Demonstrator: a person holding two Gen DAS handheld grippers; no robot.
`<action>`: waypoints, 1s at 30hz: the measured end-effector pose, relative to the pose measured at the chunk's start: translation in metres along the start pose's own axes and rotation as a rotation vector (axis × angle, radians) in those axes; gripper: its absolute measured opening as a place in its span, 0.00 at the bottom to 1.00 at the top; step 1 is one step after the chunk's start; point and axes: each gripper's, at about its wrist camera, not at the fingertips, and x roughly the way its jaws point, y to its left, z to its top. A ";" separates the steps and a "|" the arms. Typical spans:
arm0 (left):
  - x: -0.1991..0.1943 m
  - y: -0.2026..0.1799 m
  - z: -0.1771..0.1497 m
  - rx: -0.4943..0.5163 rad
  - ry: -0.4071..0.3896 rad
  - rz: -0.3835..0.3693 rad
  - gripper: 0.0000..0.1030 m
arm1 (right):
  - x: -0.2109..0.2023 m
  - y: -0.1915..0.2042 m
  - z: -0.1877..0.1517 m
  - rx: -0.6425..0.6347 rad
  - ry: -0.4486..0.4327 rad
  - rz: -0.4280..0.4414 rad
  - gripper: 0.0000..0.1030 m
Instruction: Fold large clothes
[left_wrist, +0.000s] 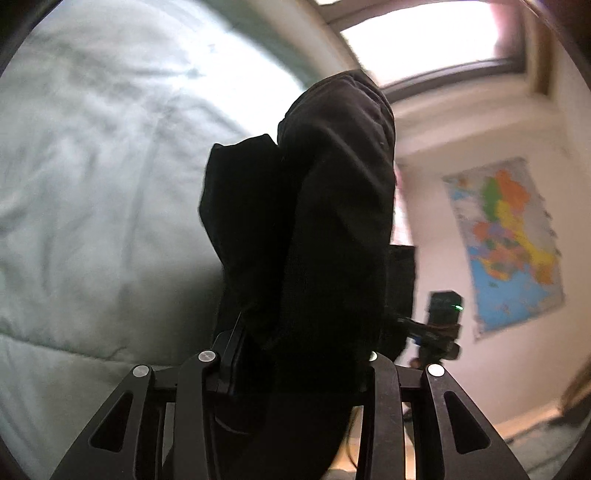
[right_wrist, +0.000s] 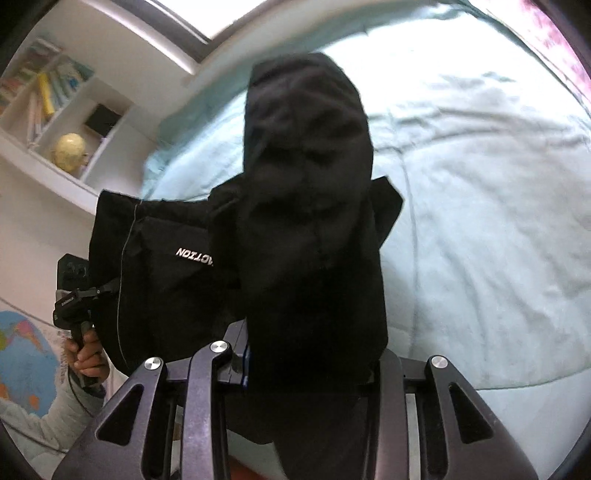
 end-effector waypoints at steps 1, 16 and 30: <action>0.000 0.017 0.000 -0.033 -0.017 0.014 0.37 | 0.005 -0.009 -0.002 0.018 0.000 -0.018 0.38; -0.009 0.177 -0.025 -0.144 -0.200 -0.036 0.66 | 0.067 -0.145 -0.042 0.216 -0.135 -0.038 0.79; -0.092 0.040 -0.109 0.309 -0.480 0.365 0.64 | -0.047 -0.051 -0.130 0.025 -0.406 -0.275 0.80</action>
